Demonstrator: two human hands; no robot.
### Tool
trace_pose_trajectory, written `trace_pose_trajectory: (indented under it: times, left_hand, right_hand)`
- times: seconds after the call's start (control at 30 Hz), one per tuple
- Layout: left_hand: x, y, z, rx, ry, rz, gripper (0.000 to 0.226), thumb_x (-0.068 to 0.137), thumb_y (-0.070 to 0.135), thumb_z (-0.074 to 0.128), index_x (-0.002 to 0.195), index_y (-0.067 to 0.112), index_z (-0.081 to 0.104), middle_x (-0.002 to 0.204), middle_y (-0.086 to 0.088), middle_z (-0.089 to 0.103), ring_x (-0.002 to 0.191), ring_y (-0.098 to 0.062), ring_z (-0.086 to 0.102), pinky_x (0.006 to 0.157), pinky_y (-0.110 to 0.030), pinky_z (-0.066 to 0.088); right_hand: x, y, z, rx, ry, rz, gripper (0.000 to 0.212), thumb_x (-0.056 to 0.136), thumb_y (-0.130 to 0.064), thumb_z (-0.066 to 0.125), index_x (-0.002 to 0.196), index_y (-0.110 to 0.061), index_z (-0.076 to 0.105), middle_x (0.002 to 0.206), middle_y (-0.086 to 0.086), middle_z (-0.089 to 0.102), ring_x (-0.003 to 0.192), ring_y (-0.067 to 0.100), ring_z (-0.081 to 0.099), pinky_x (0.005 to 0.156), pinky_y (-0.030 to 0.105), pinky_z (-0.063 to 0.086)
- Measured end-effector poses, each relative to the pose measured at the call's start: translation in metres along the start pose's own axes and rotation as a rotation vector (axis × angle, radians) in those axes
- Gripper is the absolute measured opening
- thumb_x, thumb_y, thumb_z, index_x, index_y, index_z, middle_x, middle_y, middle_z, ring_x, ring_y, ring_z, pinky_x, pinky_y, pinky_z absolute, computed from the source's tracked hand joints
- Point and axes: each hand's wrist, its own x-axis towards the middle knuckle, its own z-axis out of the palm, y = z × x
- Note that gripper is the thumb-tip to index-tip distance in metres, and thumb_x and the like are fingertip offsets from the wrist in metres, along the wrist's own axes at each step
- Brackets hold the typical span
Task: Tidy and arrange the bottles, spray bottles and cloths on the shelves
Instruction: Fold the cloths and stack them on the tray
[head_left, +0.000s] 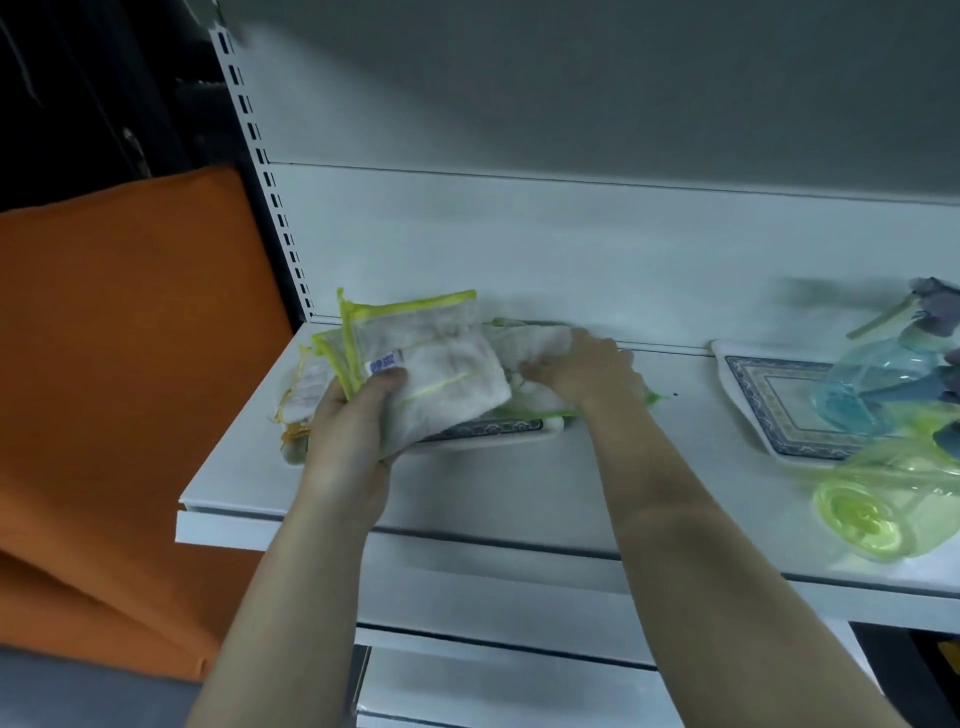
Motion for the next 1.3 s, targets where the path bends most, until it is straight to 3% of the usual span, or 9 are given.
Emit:
trace_pose_trajectory:
  times: [0.17, 0.47, 0.63, 0.83, 0.93, 1.03, 1.1, 1.17, 1.3]
  left_hand:
    - [0.006, 0.002, -0.003, 0.027, 0.058, 0.032, 0.029, 0.09, 0.009, 0.064, 0.118, 0.017, 0.066, 0.111, -0.007, 0.074, 0.105, -0.028, 0.07, 0.088, -0.042, 0.055]
    - [0.014, 0.002, 0.013, 0.083, 0.06, 0.026, 0.024, 0.088, 0.012, 0.065, 0.111, 0.019, 0.069, 0.106, -0.004, 0.076, 0.102, -0.033, 0.07, 0.092, -0.057, 0.054]
    - [0.02, -0.001, 0.044, 0.13, -0.066, 0.026, 0.02, 0.093, 0.008, 0.055, 0.099, 0.024, 0.065, 0.078, 0.011, 0.075, 0.073, -0.012, 0.071, 0.065, -0.027, 0.054]
    - [0.051, -0.013, 0.075, 0.142, -0.163, -0.002, 0.035, 0.089, 0.007, 0.056, 0.122, 0.019, 0.06, 0.103, -0.004, 0.074, 0.091, -0.025, 0.073, 0.066, -0.034, 0.057]
    - [0.064, -0.022, 0.078, 0.573, -0.097, 0.036, 0.08, 0.079, 0.023, 0.068, 0.15, 0.032, 0.033, 0.103, -0.001, 0.065, 0.096, -0.024, 0.067, 0.091, -0.04, 0.051]
    - [0.06, -0.036, 0.077, 1.106, -0.084, 0.191, 0.08, 0.094, 0.011, 0.05, 0.159, 0.023, 0.004, 0.103, -0.005, 0.06, 0.089, -0.027, 0.059, 0.085, -0.039, 0.049]
    - [0.053, -0.039, 0.077, 1.428, -0.075, 0.288, 0.066, 0.098, 0.014, 0.045, 0.157, 0.017, 0.016, 0.15, -0.021, 0.035, 0.131, -0.038, 0.044, 0.105, -0.044, 0.038]
    - [0.053, -0.044, 0.075, 1.722, -0.013, 0.367, 0.051, 0.099, 0.017, 0.042, 0.15, 0.012, 0.034, 0.16, -0.029, 0.012, 0.146, -0.043, 0.021, 0.115, -0.047, 0.026]
    - [0.048, -0.057, 0.078, 1.675, -0.244, 0.842, 0.05, 0.092, 0.034, 0.047, 0.142, 0.028, 0.05, 0.156, -0.016, 0.036, 0.137, -0.037, 0.039, 0.114, -0.052, 0.025]
  right_hand:
    - [0.01, -0.004, 0.002, 0.098, 0.005, -0.093, 0.05, 0.071, -0.049, 0.06, 0.116, -0.029, 0.061, 0.111, 0.001, 0.069, 0.1, 0.027, 0.066, 0.078, 0.033, 0.05]
    - [0.014, 0.013, -0.03, 0.381, 0.249, -0.216, 0.03, 0.089, -0.021, 0.054, 0.117, -0.019, 0.065, 0.114, 0.008, 0.068, 0.108, 0.03, 0.061, 0.078, 0.028, 0.041]
    - [0.003, 0.023, -0.076, 0.54, 0.531, -0.236, 0.027, 0.09, -0.015, 0.051, 0.112, -0.015, 0.066, 0.109, 0.005, 0.07, 0.105, 0.025, 0.062, 0.071, 0.017, 0.03]
    - [-0.013, 0.038, -0.11, 0.617, 0.671, -0.225, 0.028, 0.09, -0.015, 0.052, 0.115, -0.015, 0.065, 0.106, 0.0, 0.069, 0.102, 0.021, 0.061, 0.07, 0.014, 0.031]
    - [-0.014, 0.046, -0.109, 0.601, 0.647, -0.192, 0.028, 0.09, -0.016, 0.052, 0.114, -0.016, 0.066, 0.106, 0.001, 0.07, 0.102, 0.021, 0.062, 0.07, 0.015, 0.032]
    - [-0.016, 0.047, -0.103, 0.601, 0.61, -0.176, 0.028, 0.09, -0.018, 0.052, 0.113, -0.016, 0.066, 0.105, 0.003, 0.071, 0.102, 0.024, 0.063, 0.074, 0.02, 0.037]
    - [-0.019, 0.044, -0.1, 0.593, 0.589, -0.179, 0.031, 0.09, -0.019, 0.053, 0.118, -0.016, 0.065, 0.108, 0.005, 0.07, 0.105, 0.025, 0.063, 0.076, 0.022, 0.038]
    - [-0.023, 0.037, -0.099, 0.601, 0.548, -0.169, 0.038, 0.092, -0.02, 0.053, 0.129, -0.015, 0.06, 0.116, 0.007, 0.068, 0.11, 0.025, 0.06, 0.078, 0.022, 0.037]
    - [-0.032, 0.024, -0.099, 0.581, 0.495, -0.168, 0.036, 0.093, -0.021, 0.054, 0.126, -0.011, 0.06, 0.117, 0.009, 0.067, 0.111, 0.028, 0.059, 0.08, 0.027, 0.041]
